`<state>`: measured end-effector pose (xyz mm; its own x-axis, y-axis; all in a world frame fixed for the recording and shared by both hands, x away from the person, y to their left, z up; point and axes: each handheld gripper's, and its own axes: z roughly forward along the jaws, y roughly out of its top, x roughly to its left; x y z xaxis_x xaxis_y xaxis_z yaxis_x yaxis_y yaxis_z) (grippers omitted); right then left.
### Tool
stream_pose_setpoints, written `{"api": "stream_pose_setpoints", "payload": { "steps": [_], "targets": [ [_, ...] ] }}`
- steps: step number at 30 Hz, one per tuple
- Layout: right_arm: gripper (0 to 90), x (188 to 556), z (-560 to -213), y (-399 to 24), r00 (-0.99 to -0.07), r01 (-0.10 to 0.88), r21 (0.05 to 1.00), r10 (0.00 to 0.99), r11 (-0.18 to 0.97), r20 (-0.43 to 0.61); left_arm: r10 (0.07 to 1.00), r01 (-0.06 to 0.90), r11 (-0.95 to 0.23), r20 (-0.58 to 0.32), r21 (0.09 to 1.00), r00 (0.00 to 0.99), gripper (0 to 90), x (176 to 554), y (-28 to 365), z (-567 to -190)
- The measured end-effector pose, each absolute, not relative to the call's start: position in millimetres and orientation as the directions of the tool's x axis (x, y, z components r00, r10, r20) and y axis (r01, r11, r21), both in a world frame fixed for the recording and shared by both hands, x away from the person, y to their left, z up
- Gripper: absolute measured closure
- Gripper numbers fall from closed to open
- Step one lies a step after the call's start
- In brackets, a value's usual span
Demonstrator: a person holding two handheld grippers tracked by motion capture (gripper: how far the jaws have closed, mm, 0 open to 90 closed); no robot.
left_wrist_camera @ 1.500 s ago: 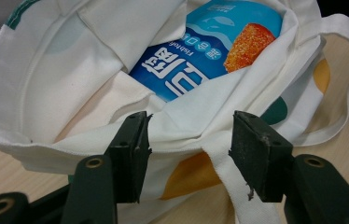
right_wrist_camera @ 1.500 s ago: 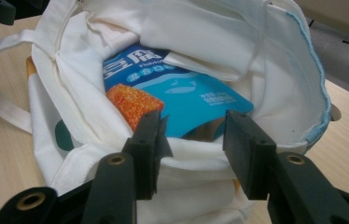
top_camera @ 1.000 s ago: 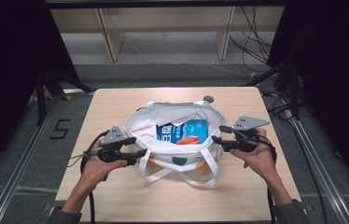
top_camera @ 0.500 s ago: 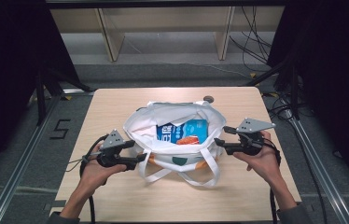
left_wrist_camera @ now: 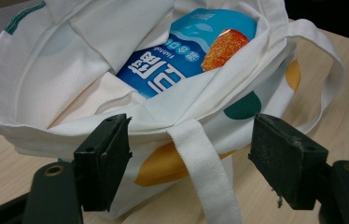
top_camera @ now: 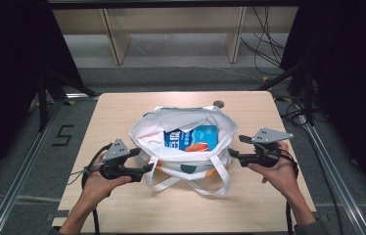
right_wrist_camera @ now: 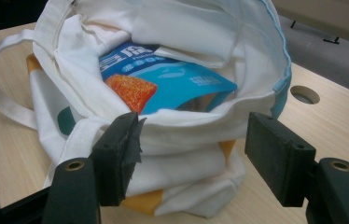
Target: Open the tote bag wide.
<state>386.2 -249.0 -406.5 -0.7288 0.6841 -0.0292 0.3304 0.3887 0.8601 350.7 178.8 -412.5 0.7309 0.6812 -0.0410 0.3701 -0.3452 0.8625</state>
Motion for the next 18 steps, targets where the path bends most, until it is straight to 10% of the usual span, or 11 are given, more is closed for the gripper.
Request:
{"api": "stream_pose_setpoints", "payload": {
  "steps": [18],
  "targets": [
    [35.5, 376, -413, -255, -0.721, 0.334, 0.856, 0.692, 0.394, -0.037, 0.679, 0.350, -0.330, -0.037, 0.877, 0.733, 27.6, 334, 182, -418]
  ]
}}
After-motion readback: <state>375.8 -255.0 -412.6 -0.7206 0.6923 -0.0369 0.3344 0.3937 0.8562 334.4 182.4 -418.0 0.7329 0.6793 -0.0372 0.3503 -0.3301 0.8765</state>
